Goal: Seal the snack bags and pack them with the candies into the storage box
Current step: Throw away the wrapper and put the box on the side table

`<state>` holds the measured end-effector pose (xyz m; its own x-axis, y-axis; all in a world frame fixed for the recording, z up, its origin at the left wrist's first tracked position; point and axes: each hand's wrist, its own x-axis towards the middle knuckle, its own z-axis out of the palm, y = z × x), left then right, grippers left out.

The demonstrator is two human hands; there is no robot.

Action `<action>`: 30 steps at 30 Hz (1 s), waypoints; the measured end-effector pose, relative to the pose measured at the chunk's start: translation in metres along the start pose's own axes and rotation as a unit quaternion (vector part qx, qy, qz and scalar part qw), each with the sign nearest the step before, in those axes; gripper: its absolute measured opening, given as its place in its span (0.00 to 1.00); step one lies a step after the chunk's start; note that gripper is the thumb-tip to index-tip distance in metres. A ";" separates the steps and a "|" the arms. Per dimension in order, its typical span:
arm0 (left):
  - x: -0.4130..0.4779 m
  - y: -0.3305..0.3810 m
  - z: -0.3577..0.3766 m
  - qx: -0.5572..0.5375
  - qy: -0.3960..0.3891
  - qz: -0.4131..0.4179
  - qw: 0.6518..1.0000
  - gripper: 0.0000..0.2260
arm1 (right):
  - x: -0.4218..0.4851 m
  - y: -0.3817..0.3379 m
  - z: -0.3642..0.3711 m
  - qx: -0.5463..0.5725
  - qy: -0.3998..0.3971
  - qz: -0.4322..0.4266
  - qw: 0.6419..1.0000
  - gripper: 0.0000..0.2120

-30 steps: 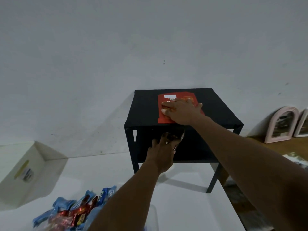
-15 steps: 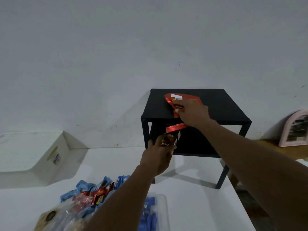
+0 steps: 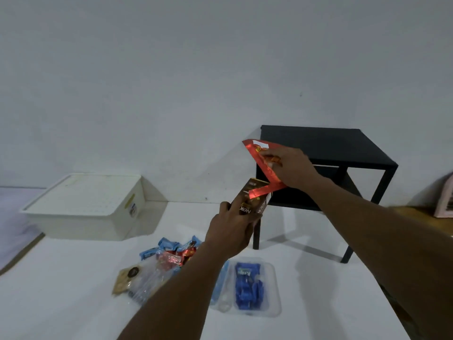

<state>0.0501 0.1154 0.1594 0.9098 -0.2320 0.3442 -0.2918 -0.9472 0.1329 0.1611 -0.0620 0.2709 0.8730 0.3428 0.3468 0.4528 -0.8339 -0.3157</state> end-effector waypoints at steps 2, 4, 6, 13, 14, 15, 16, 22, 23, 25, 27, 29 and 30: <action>-0.033 -0.024 -0.018 0.006 -0.004 -0.018 1.000 0.15 | -0.007 -0.041 0.010 0.020 -0.006 -0.027 0.999 0.18; -0.073 -0.055 -0.037 0.016 -0.006 -0.055 0.998 0.15 | -0.012 -0.088 0.023 0.037 -0.022 -0.056 0.997 0.18; -0.121 -0.091 -0.057 0.020 -0.004 -0.122 0.992 0.14 | -0.017 -0.141 0.043 0.058 -0.034 -0.084 0.994 0.19; -0.336 -0.224 -0.138 0.044 0.005 -0.392 0.919 0.15 | -0.057 -0.359 0.139 0.113 -0.168 -0.221 0.954 0.17; -0.369 -0.240 -0.147 0.049 0.008 -0.423 0.905 0.16 | -0.066 -0.390 0.155 0.122 -0.192 -0.243 0.943 0.18; -0.401 -0.255 -0.156 0.055 0.011 -0.450 0.891 0.17 | -0.077 -0.421 0.172 0.130 -0.215 -0.264 0.931 0.18; -0.433 -0.267 -0.164 0.056 0.012 -0.478 0.876 0.19 | -0.088 -0.450 0.187 0.140 -0.237 -0.282 0.919 0.18; -0.584 -0.312 -0.167 0.032 0.014 -0.610 0.792 0.20 | -0.155 -0.590 0.287 0.165 -0.373 -0.367 0.836 0.19; -0.599 -0.316 -0.163 0.025 0.012 -0.623 0.782 0.19 | -0.165 -0.607 0.306 0.163 -0.398 -0.373 0.822 0.19; -0.623 -0.328 -0.151 0.007 0.004 -0.649 0.761 0.20 | -0.183 -0.636 0.347 0.161 -0.449 -0.380 0.793 0.18; -0.644 -0.346 -0.133 -0.015 -0.013 -0.675 0.737 0.21 | -0.199 -0.657 0.391 0.172 -0.491 -0.374 0.768 0.17; -0.663 -0.367 -0.109 -0.040 -0.033 -0.704 0.708 0.21 | -0.213 -0.671 0.440 0.187 -0.538 -0.349 0.744 0.17; -0.670 -0.376 -0.098 -0.053 -0.039 -0.718 0.693 0.21 | -0.220 -0.674 0.467 0.192 -0.566 -0.323 0.734 0.16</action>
<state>-0.4785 0.6485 -0.0299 0.2974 0.9172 -0.2652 0.9144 -0.1938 0.3554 -0.2515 0.6261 -0.0048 -0.0528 0.9341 -0.3531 0.6667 -0.2303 -0.7088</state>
